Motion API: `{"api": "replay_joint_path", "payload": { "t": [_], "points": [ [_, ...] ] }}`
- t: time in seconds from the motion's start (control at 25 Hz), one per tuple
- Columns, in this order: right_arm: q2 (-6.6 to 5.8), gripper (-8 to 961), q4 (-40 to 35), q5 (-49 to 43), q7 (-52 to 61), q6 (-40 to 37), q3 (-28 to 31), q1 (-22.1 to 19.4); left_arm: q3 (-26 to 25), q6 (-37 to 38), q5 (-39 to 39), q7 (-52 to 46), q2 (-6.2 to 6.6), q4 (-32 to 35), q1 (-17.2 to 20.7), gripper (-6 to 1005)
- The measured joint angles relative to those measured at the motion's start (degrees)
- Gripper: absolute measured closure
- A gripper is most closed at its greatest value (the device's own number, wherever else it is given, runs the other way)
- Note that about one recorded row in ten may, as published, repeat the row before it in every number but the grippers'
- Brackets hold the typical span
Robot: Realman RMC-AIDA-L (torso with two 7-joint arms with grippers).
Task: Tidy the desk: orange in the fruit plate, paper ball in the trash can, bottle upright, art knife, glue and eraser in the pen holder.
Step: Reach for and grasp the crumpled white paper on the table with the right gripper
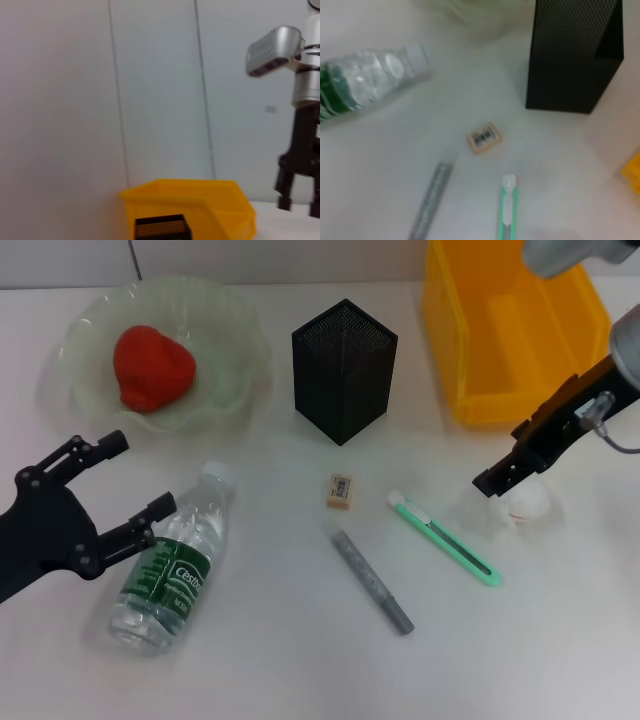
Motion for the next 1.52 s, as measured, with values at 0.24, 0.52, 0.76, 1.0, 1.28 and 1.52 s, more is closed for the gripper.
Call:
{"api": "replay_joint_path", "payload": {
  "t": [0.24,0.52,0.76,1.0,1.28,1.52],
  "points": [
    [0.12,136,5.3,-2.4,1.3,3.6,-2.2,0.5,-3.3,-2.2,-0.1,4.2,-0.1,-3.7,0.2,185],
    [0.21,144,10.6,-5.3,2.4,6.1,-5.0,1.6,-3.2,-2.0,0.2,4.5,-0.18,-4.2,0.1,186],
    [0.22,151,13.3,-6.5,2.8,8.8,-5.5,1.8,-3.1,-2.1,0.4,4.4,-0.24,-4.4,-0.2,186],
    [0.26,158,19.3,-6.3,2.8,12.6,-6.7,3.4,-3.0,-1.5,0.4,4.1,-0.12,-4.4,-0.2,186],
    [0.39,166,21.4,-6.4,3.5,14.3,-9.9,4.3,-3.1,-1.5,0.2,4.4,-0.18,-4.3,-0.1,186],
    [0.35,297,22.2,-6.7,3.5,14.1,-10.0,4.4,-3.1,-1.9,0.1,4.8,-0.32,-4.4,-0.2,187]
  ]
}}
